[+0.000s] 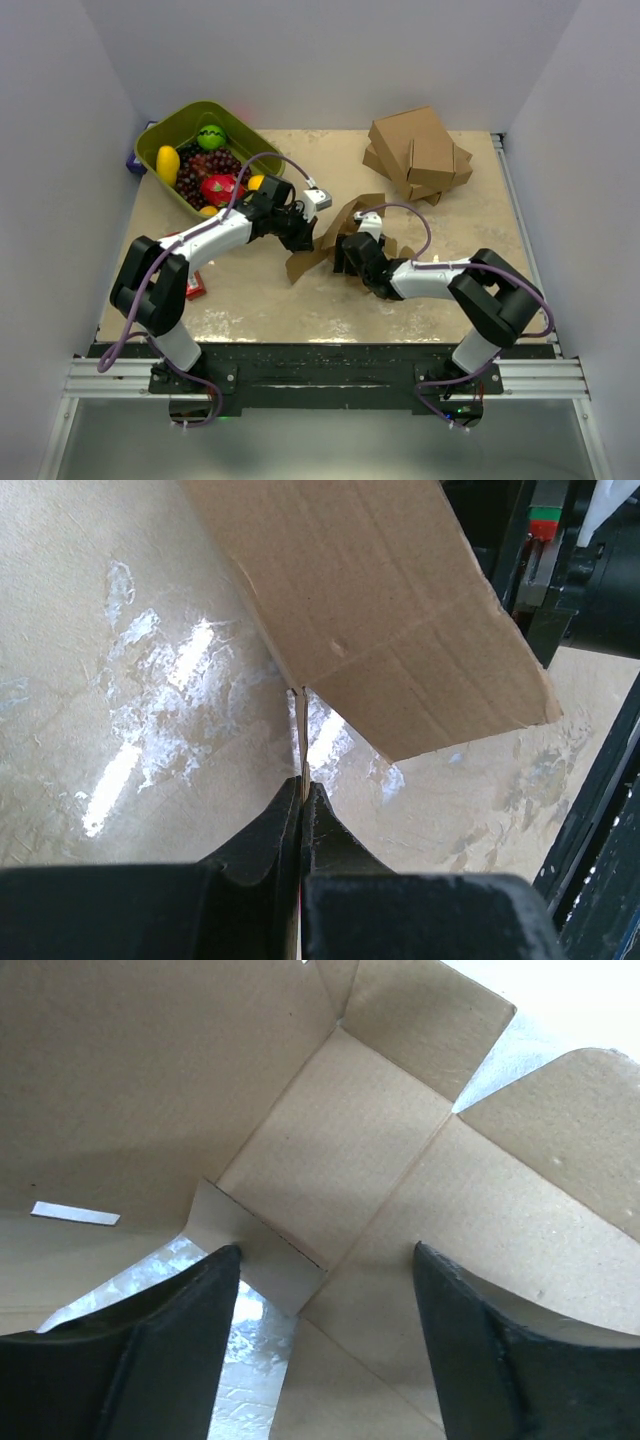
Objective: Fold the paper box
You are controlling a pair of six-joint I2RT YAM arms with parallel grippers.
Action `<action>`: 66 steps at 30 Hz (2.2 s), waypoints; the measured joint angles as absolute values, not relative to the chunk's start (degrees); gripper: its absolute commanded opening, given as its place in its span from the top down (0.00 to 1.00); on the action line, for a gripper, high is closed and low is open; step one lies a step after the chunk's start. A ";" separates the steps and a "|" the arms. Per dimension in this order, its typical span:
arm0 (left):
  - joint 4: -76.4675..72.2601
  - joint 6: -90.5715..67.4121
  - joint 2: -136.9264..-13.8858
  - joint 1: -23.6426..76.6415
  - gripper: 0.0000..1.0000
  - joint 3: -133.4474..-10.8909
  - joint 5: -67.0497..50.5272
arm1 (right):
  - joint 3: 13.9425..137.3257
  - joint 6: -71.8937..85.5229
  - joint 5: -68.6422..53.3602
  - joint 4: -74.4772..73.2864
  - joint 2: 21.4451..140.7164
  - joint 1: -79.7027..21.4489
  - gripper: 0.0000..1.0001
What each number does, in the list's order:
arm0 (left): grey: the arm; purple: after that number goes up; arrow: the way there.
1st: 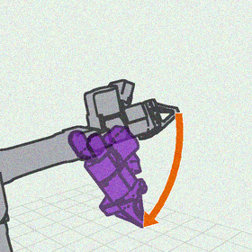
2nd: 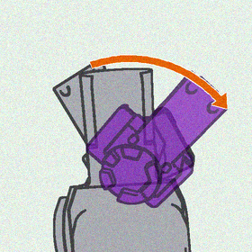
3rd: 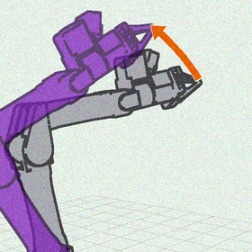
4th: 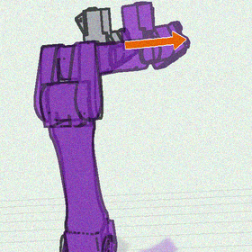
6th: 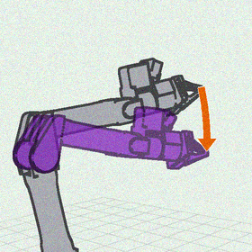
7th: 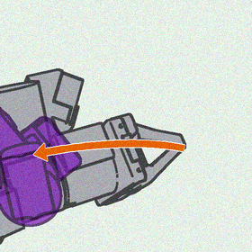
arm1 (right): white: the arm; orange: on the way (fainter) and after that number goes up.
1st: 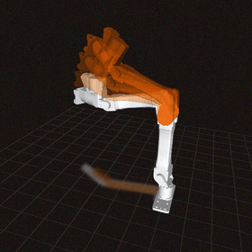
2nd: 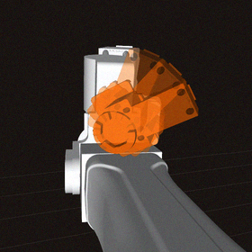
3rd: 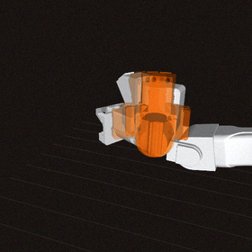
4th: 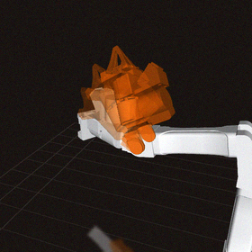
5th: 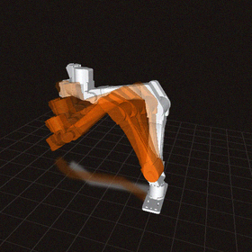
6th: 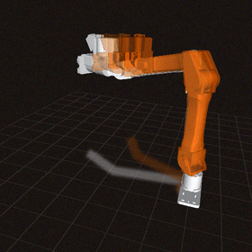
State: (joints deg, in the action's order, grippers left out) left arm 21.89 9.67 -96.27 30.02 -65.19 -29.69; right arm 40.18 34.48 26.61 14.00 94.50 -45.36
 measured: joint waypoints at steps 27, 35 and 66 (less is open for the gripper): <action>20.58 -0.89 -96.29 30.02 1.00 -65.28 -24.64 | 40.88 48.69 13.74 4.36 64.84 -50.41 0.42; 20.58 -0.93 -96.29 30.02 1.00 -65.28 -24.60 | 44.25 49.89 12.19 8.86 71.77 -51.48 0.52; 20.58 -0.38 -96.29 30.02 1.00 -65.25 -25.28 | 48.97 45.06 17.41 11.31 81.41 -44.91 0.53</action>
State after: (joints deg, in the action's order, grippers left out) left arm 20.58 -0.38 -96.29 30.02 -65.25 -25.28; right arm 48.97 45.06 17.41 11.31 81.41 -44.91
